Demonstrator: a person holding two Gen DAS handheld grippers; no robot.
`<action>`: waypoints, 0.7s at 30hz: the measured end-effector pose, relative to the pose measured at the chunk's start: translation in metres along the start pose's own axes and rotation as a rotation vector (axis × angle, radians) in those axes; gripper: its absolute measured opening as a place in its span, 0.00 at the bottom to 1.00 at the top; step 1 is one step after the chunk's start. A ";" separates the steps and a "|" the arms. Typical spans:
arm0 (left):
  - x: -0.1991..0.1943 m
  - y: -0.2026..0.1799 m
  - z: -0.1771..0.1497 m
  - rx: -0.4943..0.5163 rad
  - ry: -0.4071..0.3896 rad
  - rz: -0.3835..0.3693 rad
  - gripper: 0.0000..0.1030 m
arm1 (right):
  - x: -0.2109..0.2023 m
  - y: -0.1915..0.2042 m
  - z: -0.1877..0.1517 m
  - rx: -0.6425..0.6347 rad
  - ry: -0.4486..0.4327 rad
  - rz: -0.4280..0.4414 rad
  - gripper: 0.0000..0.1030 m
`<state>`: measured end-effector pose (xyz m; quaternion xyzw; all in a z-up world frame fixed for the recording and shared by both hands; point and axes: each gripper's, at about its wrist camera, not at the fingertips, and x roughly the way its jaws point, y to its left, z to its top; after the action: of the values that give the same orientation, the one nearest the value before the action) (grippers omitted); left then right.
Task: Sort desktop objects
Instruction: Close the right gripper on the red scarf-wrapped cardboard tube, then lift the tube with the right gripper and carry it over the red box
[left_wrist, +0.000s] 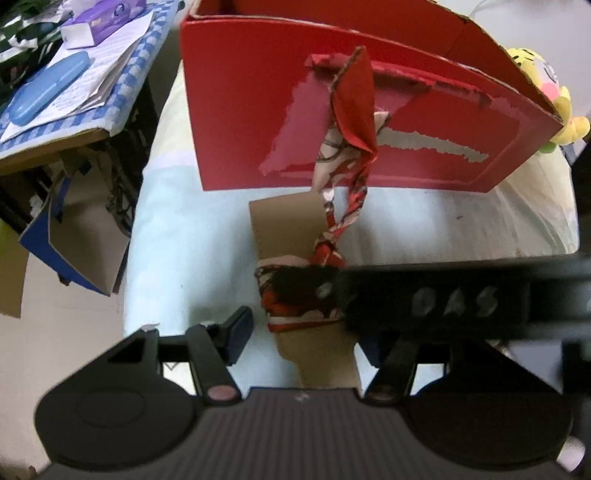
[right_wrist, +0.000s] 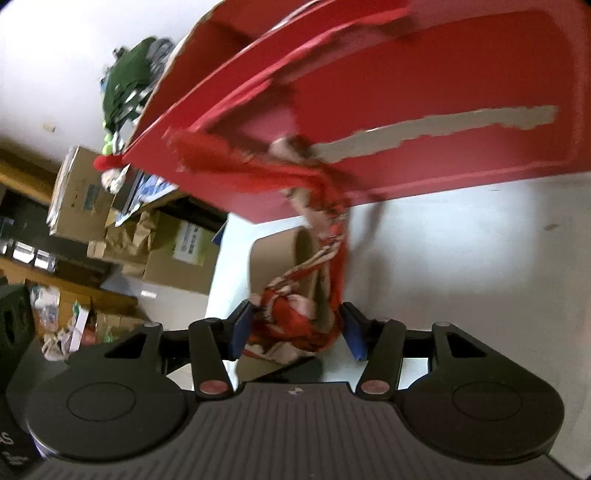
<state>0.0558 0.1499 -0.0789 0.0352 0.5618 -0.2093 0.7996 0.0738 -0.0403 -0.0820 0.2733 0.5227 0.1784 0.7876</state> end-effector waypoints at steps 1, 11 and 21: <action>0.000 0.000 0.001 0.004 -0.001 -0.001 0.53 | 0.002 0.003 0.000 -0.012 0.007 0.005 0.54; -0.005 -0.004 0.004 0.021 0.019 -0.014 0.44 | -0.004 0.013 -0.005 -0.069 0.025 0.013 0.32; -0.032 -0.082 0.009 0.124 -0.018 -0.074 0.43 | -0.069 -0.001 -0.005 -0.088 -0.010 0.011 0.31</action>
<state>0.0237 0.0824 -0.0314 0.0620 0.5414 -0.2735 0.7926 0.0421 -0.0794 -0.0342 0.2424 0.5090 0.2043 0.8003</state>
